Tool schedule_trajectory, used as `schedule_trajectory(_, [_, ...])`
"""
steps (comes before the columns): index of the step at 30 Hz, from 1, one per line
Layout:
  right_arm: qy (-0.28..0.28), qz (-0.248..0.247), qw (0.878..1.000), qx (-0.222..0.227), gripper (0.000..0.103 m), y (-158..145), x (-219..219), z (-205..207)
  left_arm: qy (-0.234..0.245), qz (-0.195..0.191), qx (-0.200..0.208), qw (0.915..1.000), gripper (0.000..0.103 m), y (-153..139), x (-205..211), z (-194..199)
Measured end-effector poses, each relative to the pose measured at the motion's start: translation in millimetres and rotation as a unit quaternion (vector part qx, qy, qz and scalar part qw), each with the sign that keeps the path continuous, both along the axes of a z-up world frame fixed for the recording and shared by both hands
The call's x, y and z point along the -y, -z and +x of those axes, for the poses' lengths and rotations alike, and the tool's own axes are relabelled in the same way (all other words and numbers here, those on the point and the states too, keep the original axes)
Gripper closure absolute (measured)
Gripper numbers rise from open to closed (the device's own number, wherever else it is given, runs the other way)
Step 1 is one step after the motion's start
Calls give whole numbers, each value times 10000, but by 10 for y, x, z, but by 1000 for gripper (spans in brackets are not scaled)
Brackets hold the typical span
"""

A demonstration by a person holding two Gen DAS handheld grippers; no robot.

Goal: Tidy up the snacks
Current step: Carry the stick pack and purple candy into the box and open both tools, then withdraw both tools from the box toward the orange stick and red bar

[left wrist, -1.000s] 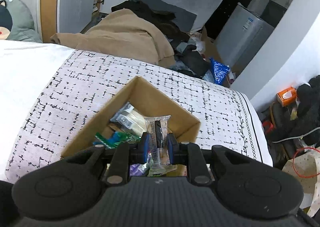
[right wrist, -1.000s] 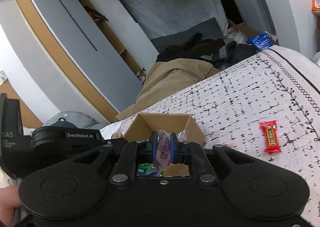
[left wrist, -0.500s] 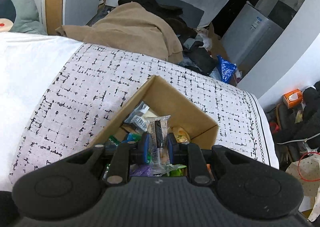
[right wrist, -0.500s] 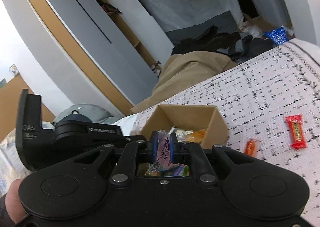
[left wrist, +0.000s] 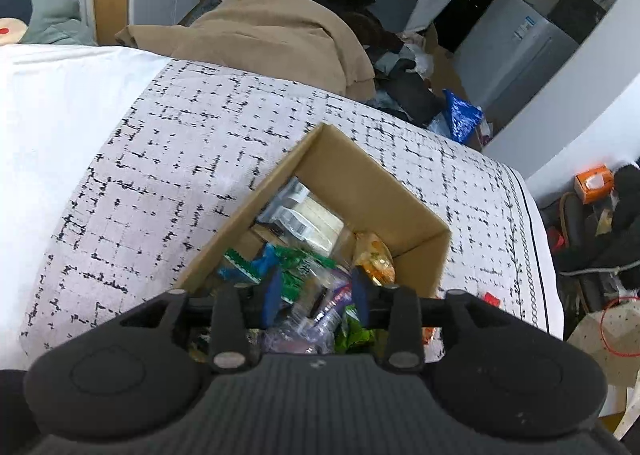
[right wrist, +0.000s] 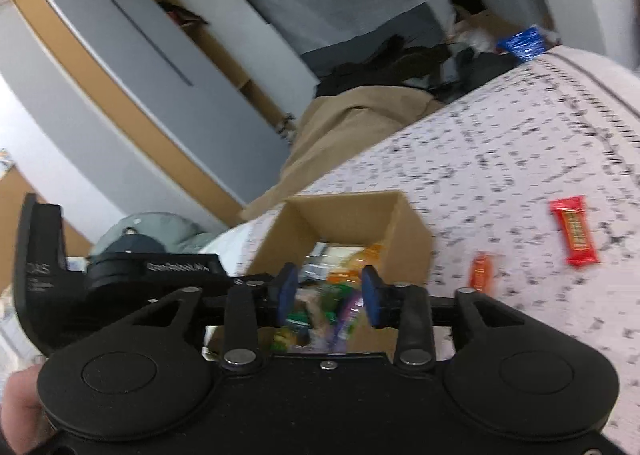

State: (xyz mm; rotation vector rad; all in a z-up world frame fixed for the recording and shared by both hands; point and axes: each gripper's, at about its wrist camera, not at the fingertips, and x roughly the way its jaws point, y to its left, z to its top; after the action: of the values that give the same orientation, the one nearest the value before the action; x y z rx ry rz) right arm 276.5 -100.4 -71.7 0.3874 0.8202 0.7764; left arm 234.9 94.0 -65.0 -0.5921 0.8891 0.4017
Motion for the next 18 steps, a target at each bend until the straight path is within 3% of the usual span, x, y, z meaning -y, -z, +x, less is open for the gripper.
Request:
schedule_trajectory(5, [383,-361,9986,89,47,-35,232,-191,330,60,-13,9994,46,-35,206,56])
schedule_trajectory(7, [590,-551,9965,225,37,-85,337,-275,529,209,27,9984,34,-57,332,72])
schedule_trajectory(10, [904,-817,9919,349,23,-130,478,-351,740,409,91,9964,25,-68,504,73])
schedule_trajectory(18, [1522,-1071,9816,418,8,-108,837,-557,965,487,90,9941,19,-4,775,33])
